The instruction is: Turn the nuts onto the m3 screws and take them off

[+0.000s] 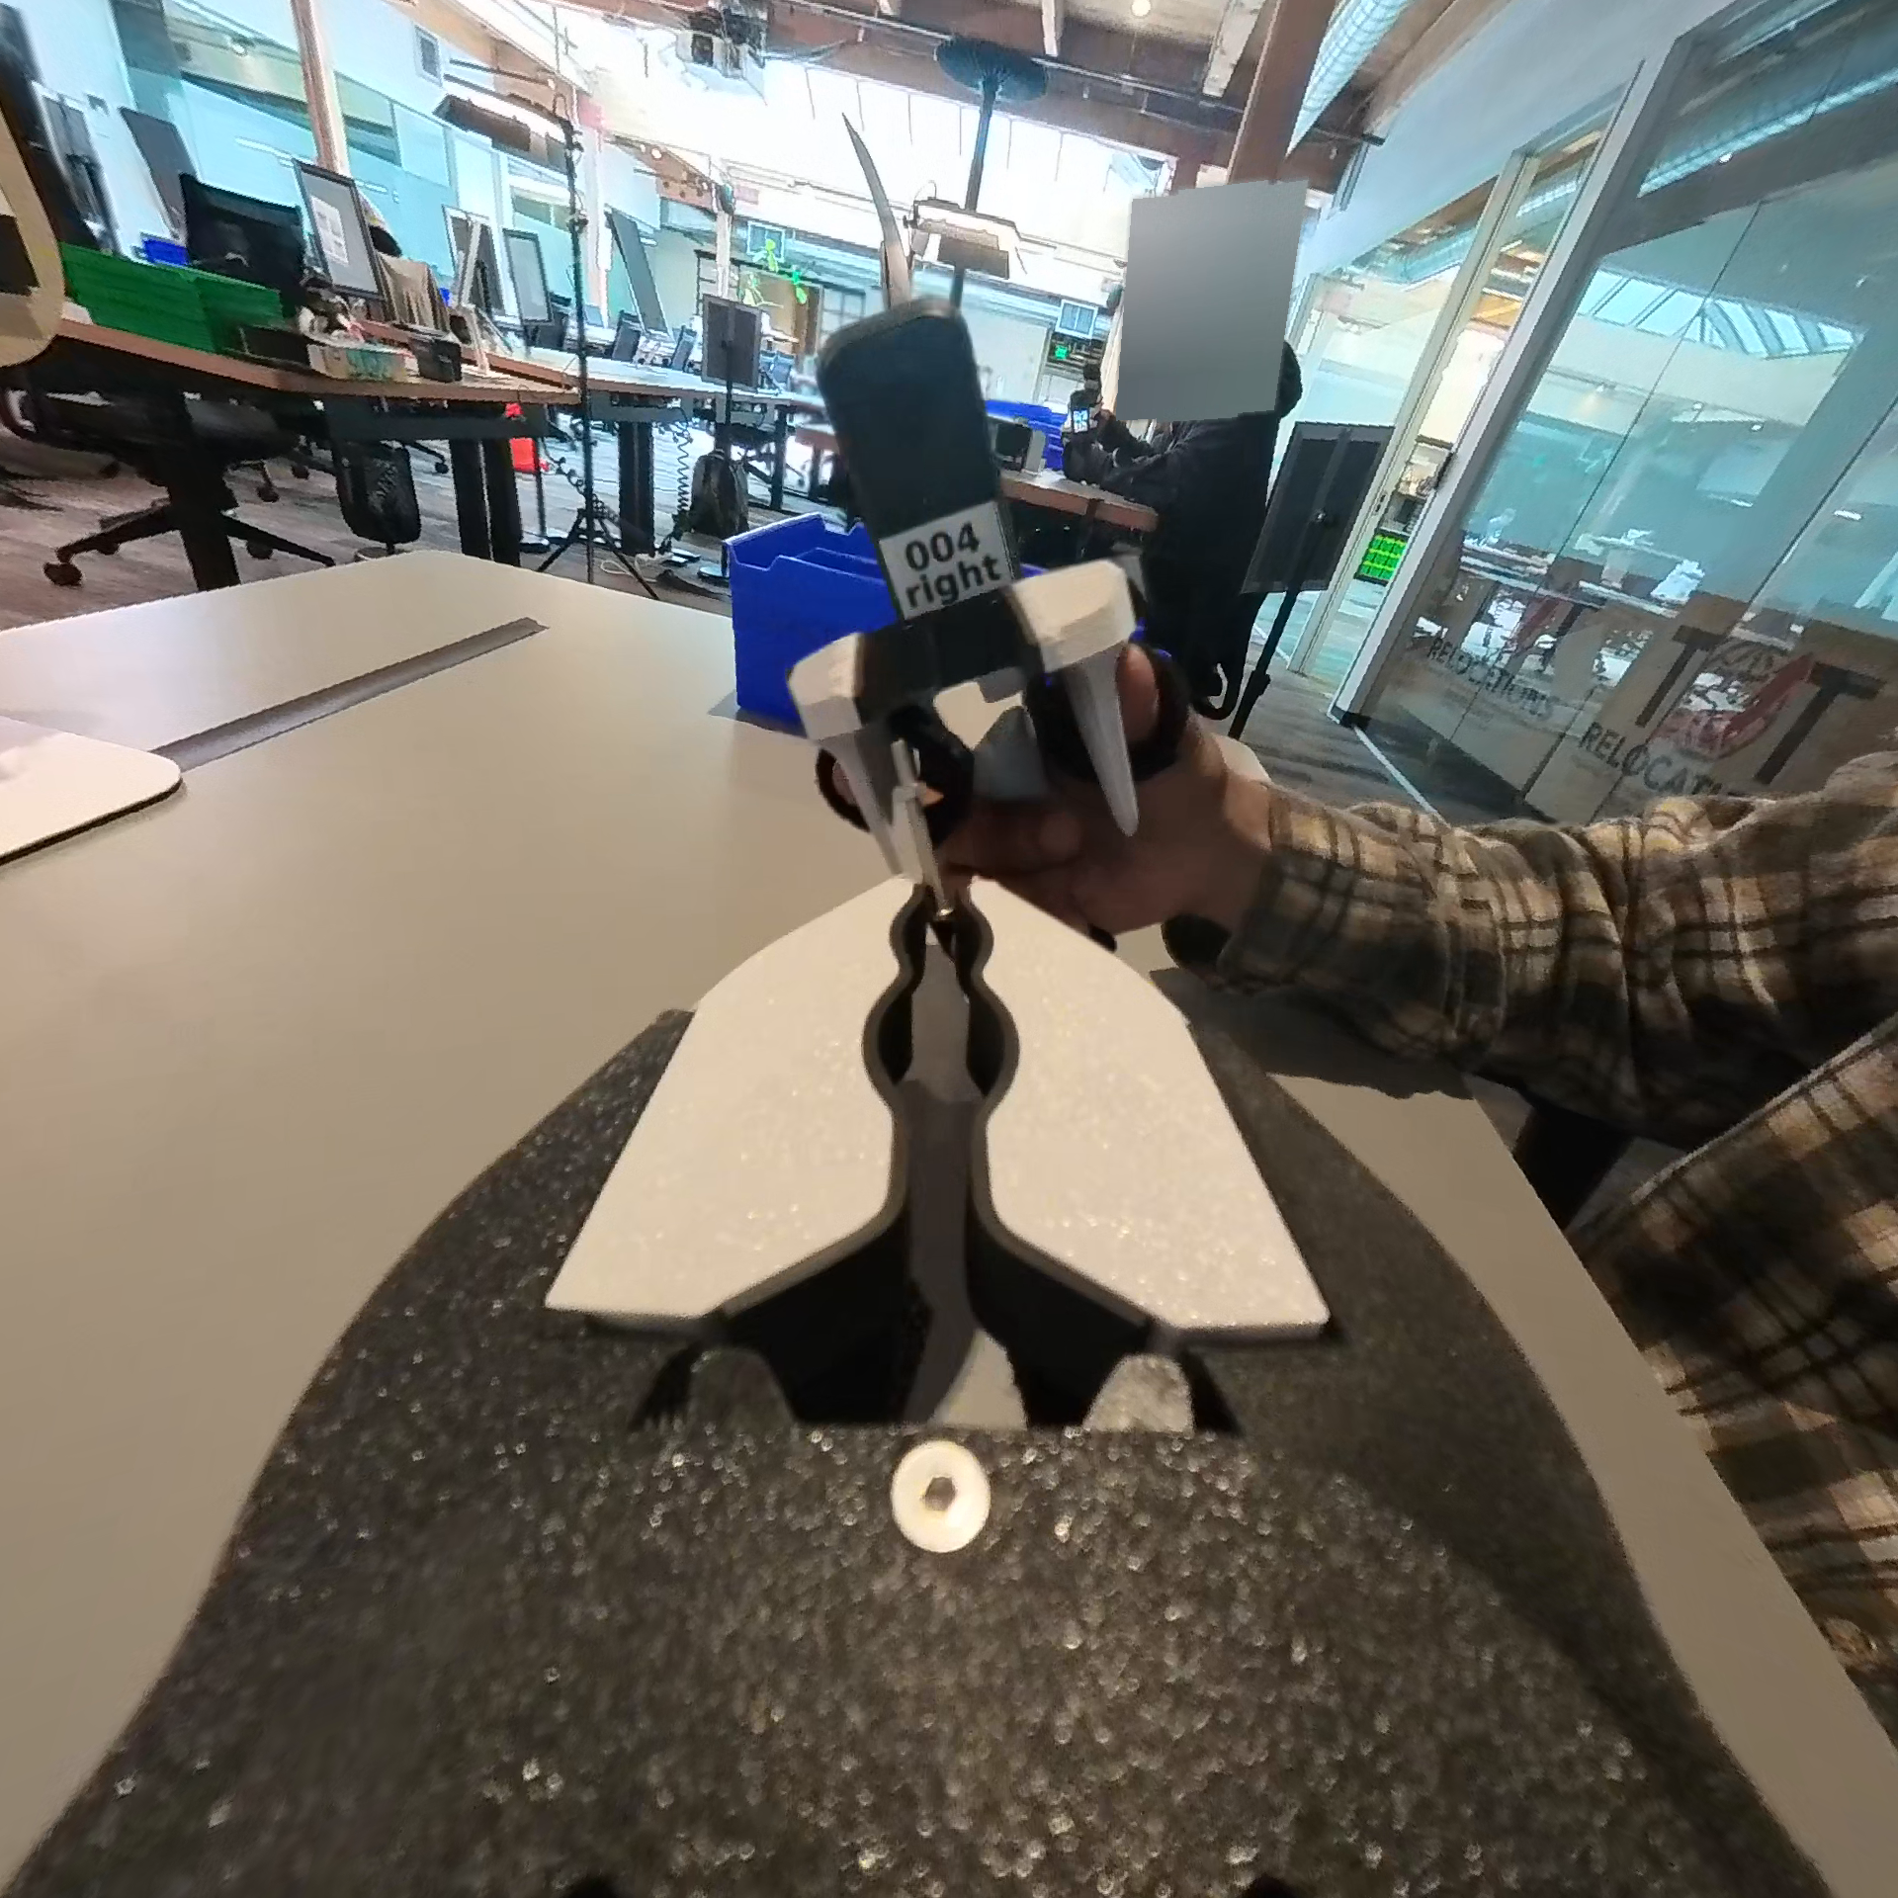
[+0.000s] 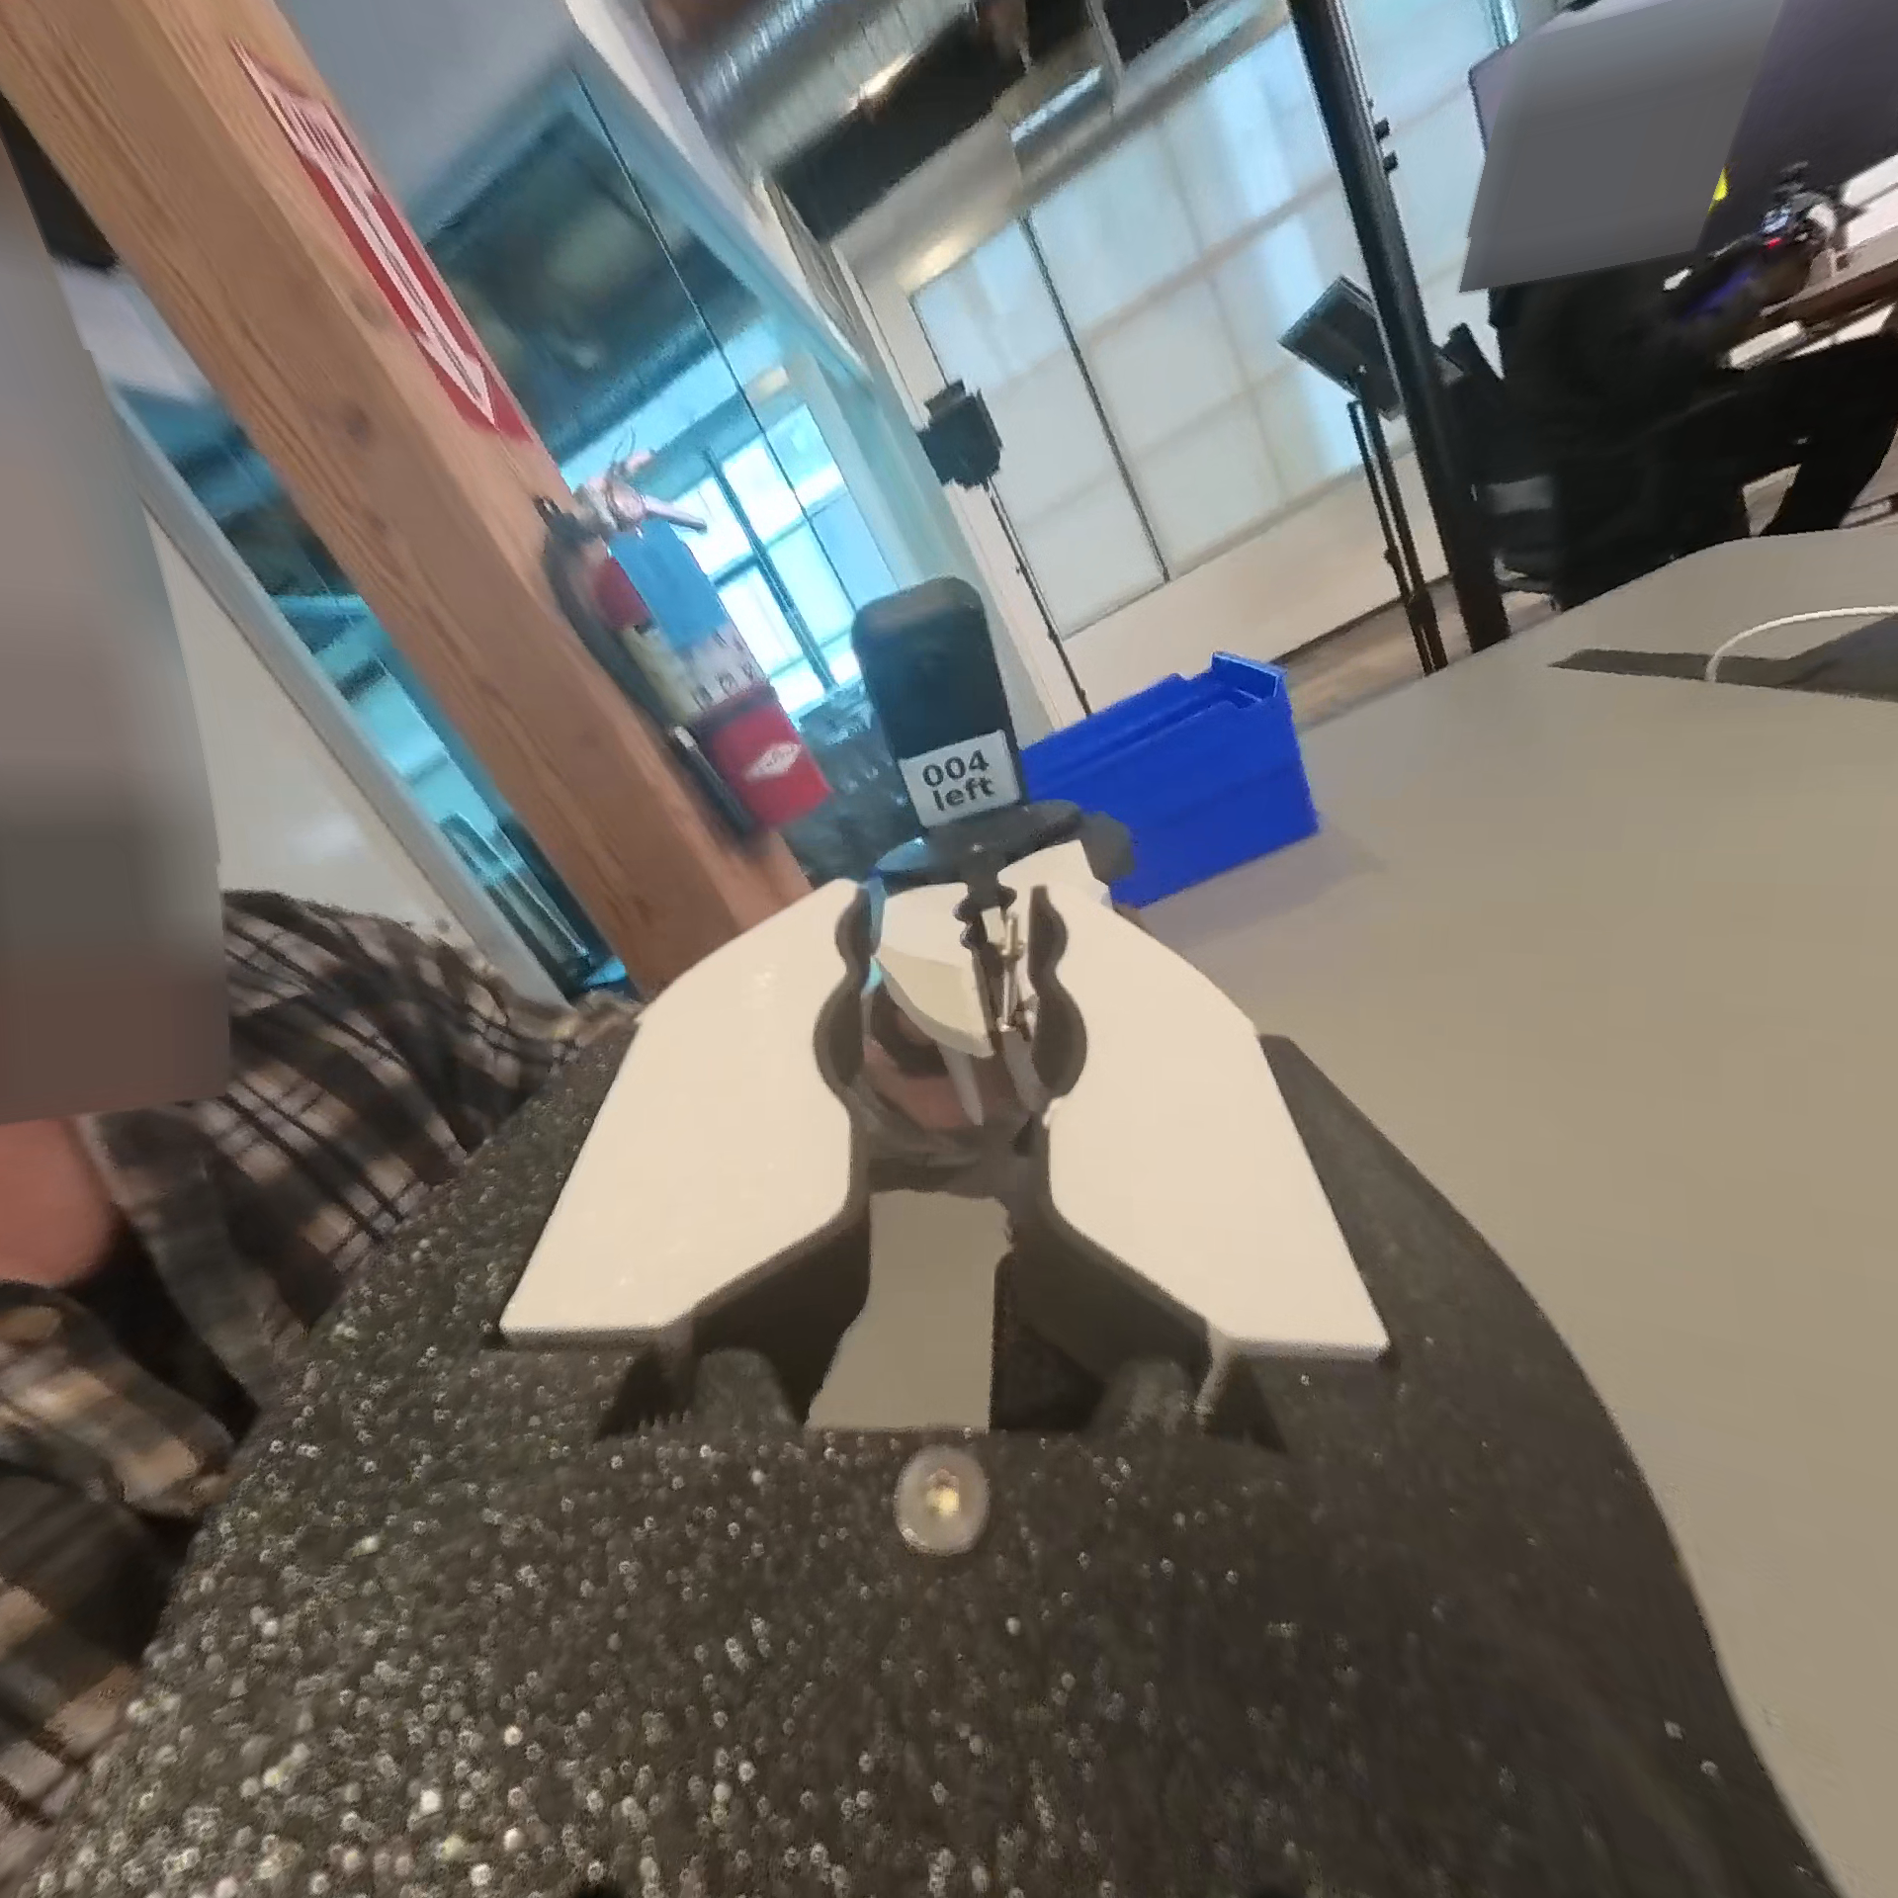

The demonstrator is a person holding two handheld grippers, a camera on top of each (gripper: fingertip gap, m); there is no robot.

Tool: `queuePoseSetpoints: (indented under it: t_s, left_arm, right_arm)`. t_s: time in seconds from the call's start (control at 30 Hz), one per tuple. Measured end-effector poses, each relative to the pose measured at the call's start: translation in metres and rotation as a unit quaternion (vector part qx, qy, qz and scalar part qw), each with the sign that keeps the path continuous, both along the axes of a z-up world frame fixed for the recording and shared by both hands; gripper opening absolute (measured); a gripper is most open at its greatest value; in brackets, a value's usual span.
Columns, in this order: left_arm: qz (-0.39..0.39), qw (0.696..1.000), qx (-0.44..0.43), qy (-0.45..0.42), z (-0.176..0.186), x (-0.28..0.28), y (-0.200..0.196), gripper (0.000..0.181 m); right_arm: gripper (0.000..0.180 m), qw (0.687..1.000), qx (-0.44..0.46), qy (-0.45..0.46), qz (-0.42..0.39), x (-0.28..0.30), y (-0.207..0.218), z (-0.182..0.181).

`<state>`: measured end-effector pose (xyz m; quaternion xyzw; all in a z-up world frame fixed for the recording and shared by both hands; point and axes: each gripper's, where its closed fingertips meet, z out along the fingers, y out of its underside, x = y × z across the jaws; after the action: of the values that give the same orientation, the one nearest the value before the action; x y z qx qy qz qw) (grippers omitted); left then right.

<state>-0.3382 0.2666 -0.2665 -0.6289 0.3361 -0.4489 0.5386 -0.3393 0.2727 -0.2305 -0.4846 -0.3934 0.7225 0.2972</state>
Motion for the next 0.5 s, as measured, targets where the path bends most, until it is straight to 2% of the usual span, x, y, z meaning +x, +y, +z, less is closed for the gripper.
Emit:
queuePoseSetpoints:
  t_s: [0.2,0.3,0.5]
  left_arm:
    - [-0.002,1.000,0.007,0.002,0.001,0.003,-0.002,0.004]
    - [-0.002,1.000,0.008,0.002,0.001,0.003,-0.002,0.004]
    - [-0.006,1.000,0.006,0.001,0.001,0.004,-0.003,0.004]
  right_arm:
    - [0.028,1.000,-0.018,-0.016,-0.014,-0.009,0.003,-0.012]
    - [0.018,1.000,-0.022,-0.005,-0.006,-0.008,0.001,-0.010]
    - [0.011,1.000,-0.007,-0.012,0.007,-0.010,-0.005,-0.010]
